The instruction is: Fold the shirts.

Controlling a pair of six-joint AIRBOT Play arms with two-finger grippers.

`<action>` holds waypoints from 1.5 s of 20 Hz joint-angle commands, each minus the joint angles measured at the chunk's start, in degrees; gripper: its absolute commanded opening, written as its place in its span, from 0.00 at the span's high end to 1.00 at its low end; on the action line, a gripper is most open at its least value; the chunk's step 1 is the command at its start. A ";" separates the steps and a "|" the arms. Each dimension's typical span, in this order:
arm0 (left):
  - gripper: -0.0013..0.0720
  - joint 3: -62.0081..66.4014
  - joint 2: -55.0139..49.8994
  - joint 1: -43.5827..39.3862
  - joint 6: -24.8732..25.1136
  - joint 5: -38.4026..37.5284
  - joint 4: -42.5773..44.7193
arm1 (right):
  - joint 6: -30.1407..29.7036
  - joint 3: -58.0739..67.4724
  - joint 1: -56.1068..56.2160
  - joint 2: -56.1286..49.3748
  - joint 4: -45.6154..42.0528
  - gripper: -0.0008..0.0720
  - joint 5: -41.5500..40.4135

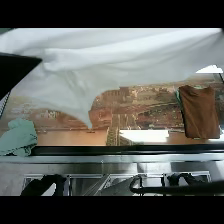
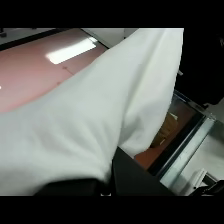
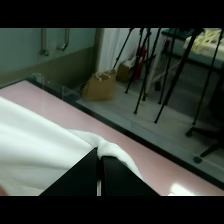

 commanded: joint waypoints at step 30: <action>0.07 -61.35 -21.92 7.98 7.96 8.22 2.32 | -7.69 -35.93 6.64 -38.07 6.88 0.96 -4.24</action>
